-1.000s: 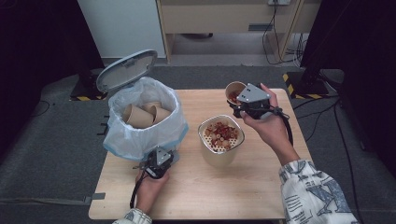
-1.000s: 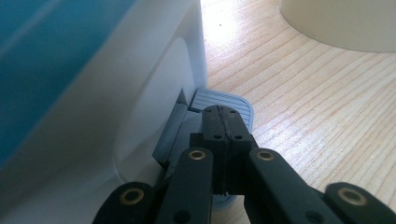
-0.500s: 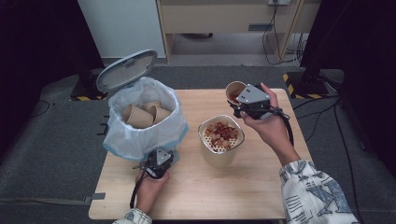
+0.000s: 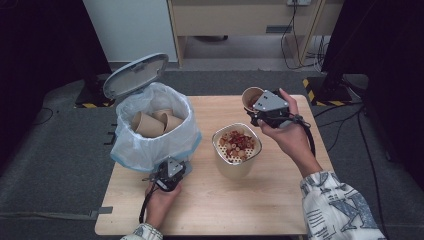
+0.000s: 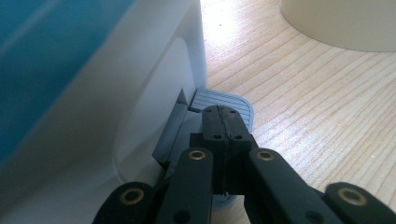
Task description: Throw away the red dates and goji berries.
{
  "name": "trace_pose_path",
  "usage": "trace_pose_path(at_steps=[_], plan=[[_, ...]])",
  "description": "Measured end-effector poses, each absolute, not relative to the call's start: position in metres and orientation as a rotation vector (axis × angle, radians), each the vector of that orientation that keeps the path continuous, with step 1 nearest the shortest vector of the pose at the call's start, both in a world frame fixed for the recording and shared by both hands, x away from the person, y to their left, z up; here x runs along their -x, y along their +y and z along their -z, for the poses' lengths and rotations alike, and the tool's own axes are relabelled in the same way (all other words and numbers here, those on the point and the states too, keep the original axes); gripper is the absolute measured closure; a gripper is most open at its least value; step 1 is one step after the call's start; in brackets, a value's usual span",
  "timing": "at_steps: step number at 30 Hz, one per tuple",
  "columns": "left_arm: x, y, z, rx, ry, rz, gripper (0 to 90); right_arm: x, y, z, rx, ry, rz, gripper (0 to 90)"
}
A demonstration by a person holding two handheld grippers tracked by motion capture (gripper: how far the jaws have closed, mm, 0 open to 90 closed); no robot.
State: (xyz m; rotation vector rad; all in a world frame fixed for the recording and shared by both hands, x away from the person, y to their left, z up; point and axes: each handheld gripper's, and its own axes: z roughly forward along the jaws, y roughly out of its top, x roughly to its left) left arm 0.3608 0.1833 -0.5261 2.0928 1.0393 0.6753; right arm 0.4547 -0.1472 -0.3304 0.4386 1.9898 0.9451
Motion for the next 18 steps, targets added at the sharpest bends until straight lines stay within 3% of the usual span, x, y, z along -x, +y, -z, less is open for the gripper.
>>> trace_pose_path(at_steps=[18], plan=[[-0.361,0.183,0.526,-2.091,1.040,-0.675,89.2,-0.450,-0.135,0.337,-0.304,1.979,-0.802,30.6]])
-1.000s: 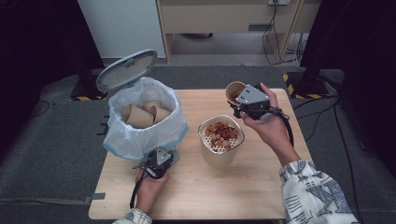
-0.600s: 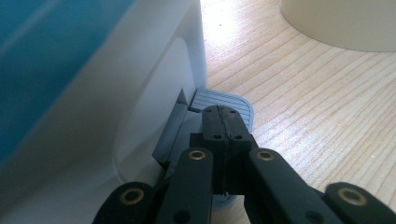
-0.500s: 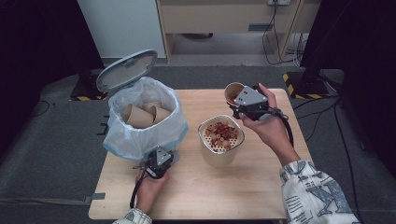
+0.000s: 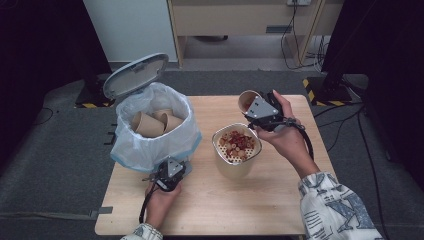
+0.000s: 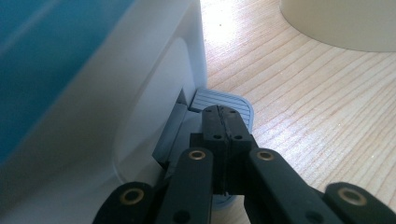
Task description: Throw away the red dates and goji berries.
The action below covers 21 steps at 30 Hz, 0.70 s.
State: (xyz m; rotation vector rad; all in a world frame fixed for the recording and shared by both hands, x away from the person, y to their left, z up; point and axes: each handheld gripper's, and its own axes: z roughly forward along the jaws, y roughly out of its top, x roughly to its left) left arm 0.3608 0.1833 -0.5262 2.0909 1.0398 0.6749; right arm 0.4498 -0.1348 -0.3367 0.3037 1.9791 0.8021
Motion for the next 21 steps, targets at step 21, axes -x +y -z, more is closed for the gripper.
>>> trace_pose_path(at_steps=[21], plan=[[-0.3609,0.1835,0.5262,-2.092,1.039,-0.674,89.2,-0.4454,-0.1240,0.3382,-0.142,1.955,-0.638,30.6]])
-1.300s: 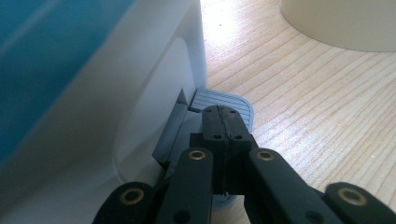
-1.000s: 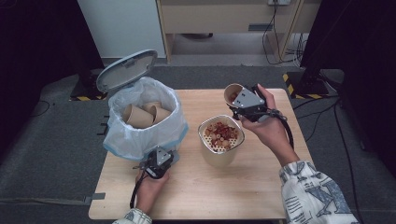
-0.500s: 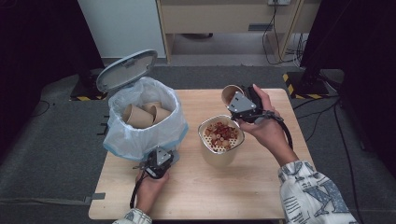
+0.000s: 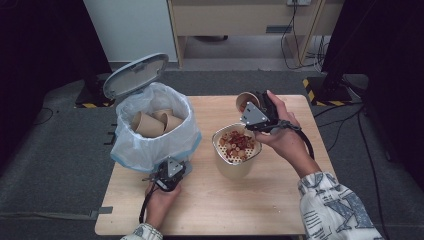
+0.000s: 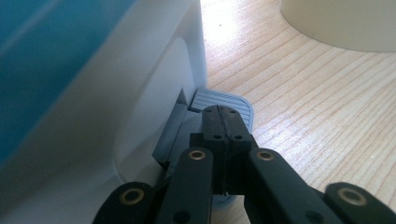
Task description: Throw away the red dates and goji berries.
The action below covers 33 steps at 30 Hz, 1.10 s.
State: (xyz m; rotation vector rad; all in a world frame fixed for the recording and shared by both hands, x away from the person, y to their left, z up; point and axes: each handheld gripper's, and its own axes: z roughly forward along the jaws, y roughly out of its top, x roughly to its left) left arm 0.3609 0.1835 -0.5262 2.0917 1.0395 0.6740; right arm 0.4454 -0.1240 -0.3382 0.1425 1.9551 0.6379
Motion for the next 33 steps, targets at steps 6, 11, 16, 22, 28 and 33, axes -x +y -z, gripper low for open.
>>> trace_pose_path(at_steps=[6,11,16,22,28,33], plan=[[-0.3609,0.1835,0.5261,-2.092,1.039,-0.674,89.2,-0.4454,-0.1234,0.3373,-0.132,1.952,-0.632,30.6],[-0.3609,0.1835,0.5261,-2.092,1.040,-0.674,89.2,-0.4452,-0.1235,0.3380,-0.124,1.950,-0.625,30.6],[-0.3609,0.1835,0.5261,-2.092,1.040,-0.673,89.2,-0.4442,-0.1241,0.3387,-0.114,1.948,-0.605,30.6],[-0.3609,0.1834,0.5261,-2.092,1.040,-0.674,89.2,-0.4430,-0.1233,0.3374,-0.096,1.939,-0.600,30.6],[-0.3609,0.1835,0.5261,-2.092,1.039,-0.674,89.2,-0.4419,-0.1220,0.3343,-0.072,1.932,-0.575,30.6],[-0.3609,0.1834,0.5261,-2.092,1.040,-0.674,89.2,-0.4407,-0.1196,0.3316,-0.036,1.921,-0.542,30.6]])
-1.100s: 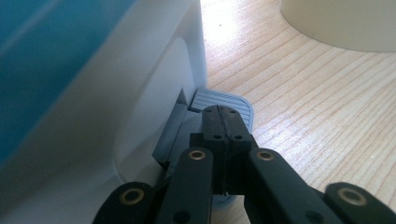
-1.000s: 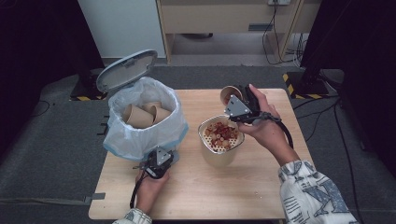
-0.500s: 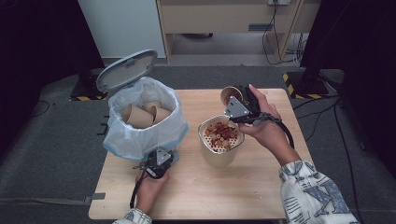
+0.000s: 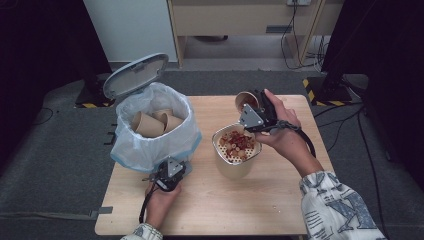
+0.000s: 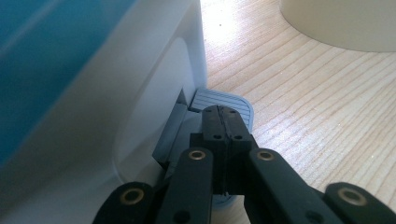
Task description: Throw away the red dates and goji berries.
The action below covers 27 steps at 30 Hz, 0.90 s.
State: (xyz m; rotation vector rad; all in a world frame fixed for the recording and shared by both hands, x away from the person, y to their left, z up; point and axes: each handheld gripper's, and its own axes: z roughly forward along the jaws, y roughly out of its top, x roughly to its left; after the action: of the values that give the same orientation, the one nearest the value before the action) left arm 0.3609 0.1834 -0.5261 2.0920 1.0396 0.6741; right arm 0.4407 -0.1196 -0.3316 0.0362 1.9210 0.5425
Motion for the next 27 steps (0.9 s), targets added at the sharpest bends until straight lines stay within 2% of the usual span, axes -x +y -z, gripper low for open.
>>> trace_pose_path(at_steps=[27], plan=[[-0.3610,0.1837,0.5260,-2.092,1.041,-0.671,89.2,-0.4377,-0.1190,0.3250,0.000,1.899,-0.511,30.5]])
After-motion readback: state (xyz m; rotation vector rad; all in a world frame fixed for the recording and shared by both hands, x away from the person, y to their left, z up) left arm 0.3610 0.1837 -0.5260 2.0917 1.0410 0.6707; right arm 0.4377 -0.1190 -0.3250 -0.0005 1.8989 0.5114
